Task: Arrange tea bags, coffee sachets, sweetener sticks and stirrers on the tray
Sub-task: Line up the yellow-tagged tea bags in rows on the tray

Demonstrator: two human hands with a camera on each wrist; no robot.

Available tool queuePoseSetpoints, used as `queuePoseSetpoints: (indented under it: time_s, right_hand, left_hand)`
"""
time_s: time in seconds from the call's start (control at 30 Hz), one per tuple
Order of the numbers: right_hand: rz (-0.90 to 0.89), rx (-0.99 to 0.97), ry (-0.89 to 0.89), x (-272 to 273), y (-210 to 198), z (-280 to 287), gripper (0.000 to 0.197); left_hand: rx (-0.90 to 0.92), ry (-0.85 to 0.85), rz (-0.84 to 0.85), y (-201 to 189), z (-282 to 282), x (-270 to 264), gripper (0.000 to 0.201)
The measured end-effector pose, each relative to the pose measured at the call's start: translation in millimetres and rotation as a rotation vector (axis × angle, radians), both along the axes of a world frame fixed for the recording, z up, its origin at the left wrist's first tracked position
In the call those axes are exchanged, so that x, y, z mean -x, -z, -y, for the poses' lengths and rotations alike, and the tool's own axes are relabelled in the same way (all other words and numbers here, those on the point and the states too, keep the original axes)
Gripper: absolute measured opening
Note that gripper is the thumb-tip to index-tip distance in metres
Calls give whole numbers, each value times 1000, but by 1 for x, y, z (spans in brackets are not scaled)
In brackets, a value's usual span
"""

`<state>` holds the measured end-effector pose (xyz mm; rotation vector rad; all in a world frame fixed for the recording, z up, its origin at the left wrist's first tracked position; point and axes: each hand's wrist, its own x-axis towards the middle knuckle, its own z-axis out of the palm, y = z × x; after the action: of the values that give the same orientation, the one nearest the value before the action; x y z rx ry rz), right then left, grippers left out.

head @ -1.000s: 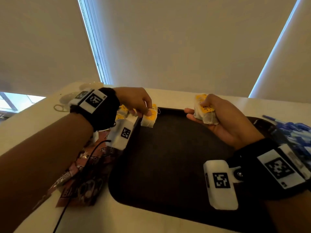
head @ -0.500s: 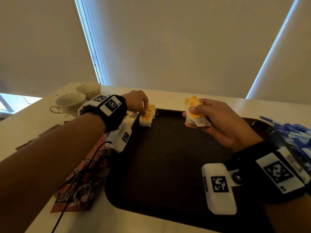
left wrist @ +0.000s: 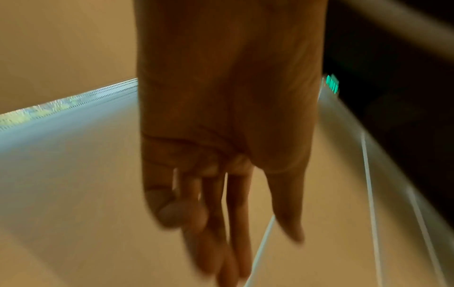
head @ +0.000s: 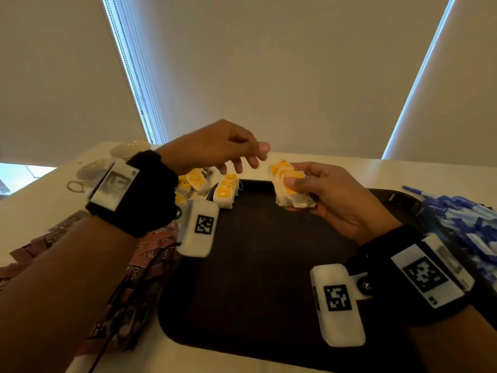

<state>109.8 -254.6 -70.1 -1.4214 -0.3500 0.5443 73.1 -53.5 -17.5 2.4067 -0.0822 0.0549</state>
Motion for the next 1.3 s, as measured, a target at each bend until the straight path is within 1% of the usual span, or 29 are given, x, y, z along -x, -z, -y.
queuePoseSetpoints:
  time_s: [0.07,0.1,0.2,0.27,0.5,0.7,0.83,1.2,1.3]
  right_hand:
    - [0,-26,-4,1,0,-1,30]
    - [6,-35,-5,1,0,-1,31]
    - [17,-46,-6,1,-2,-1,30]
    - [14,-68,3,2,-1,-1,27]
    - [68,-25,13,1,2,-4,34]
    - [103,-32,11,3,3,-3,30]
    - [112,-11,14,4,3,-3,30]
    - [30,-14,46,4,2,-5,24]
    - [18,-27,59,4,1,-3,19]
  left_hand:
    - [-11,85,-62,-1,10,8,24]
    - [-4,99,-62,2,12,10,21]
    - [67,31,13,14,16,10,10]
    - [128,-4,30,21,17,9,7]
    - [136,-46,19,25,13,3,8]
    - [147,-43,17,27,15,4,13]
    - [120,-25,41,26,15,4,8]
    - [128,-21,82,23,11,8,8]
    - [85,-42,94,19,3,12,7]
